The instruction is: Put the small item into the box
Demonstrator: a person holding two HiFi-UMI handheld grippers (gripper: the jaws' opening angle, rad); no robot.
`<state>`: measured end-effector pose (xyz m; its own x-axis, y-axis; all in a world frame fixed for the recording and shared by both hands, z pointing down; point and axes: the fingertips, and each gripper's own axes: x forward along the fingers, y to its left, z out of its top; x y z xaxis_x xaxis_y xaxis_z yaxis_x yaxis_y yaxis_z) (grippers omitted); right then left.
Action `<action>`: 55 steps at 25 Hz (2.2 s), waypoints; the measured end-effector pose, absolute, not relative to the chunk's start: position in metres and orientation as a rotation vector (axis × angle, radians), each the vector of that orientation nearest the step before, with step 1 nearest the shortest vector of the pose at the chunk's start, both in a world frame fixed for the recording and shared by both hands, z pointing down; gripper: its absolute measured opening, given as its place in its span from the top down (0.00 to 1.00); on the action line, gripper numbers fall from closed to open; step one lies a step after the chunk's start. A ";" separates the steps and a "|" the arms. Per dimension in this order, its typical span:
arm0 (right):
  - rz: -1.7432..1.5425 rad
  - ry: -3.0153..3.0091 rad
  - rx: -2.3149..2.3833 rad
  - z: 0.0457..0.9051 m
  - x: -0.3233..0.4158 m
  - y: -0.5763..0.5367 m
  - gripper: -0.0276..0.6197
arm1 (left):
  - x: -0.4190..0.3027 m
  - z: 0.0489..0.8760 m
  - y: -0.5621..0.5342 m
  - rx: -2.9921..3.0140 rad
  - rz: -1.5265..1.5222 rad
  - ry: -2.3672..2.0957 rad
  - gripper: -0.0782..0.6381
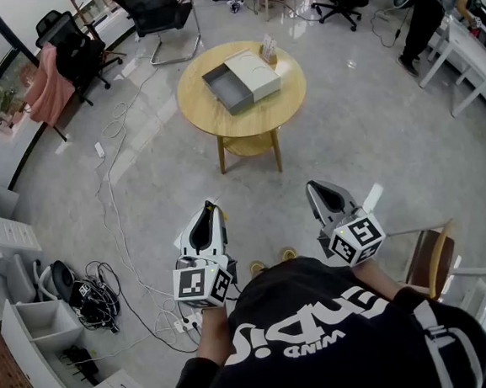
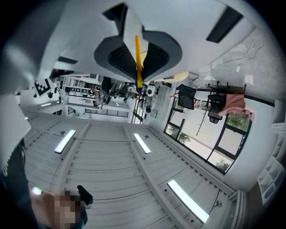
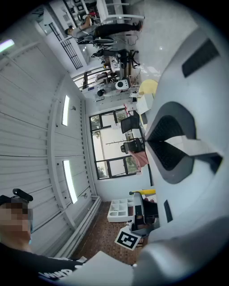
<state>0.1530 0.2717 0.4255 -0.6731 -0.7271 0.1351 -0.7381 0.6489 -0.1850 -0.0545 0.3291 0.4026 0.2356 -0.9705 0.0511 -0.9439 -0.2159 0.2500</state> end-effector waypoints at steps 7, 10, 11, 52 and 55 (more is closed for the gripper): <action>0.348 -2.819 1.250 0.421 0.145 0.271 0.95 | -0.059 0.403 0.326 2.281 -0.158 -1.791 0.81; 0.344 -2.826 1.255 0.419 0.138 0.275 0.95 | -0.063 0.406 0.329 2.289 -0.150 -1.781 0.81; 0.339 -2.826 1.258 0.419 0.136 0.278 0.95 | -0.065 0.407 0.330 2.295 -0.150 -1.779 0.81; 0.306 -2.795 1.369 0.448 0.083 0.083 0.95 | -0.126 0.426 0.125 2.348 -0.171 -1.711 0.81; 0.318 -2.800 1.349 0.442 0.084 0.047 0.95 | -0.122 0.419 0.092 2.339 -0.174 -1.716 0.81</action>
<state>0.0836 0.0469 0.4419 -0.6269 -0.7721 0.1039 -0.7757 0.6063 -0.1749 -0.1220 0.0923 0.4187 0.3050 -0.9514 0.0423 -0.9235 -0.2846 0.2572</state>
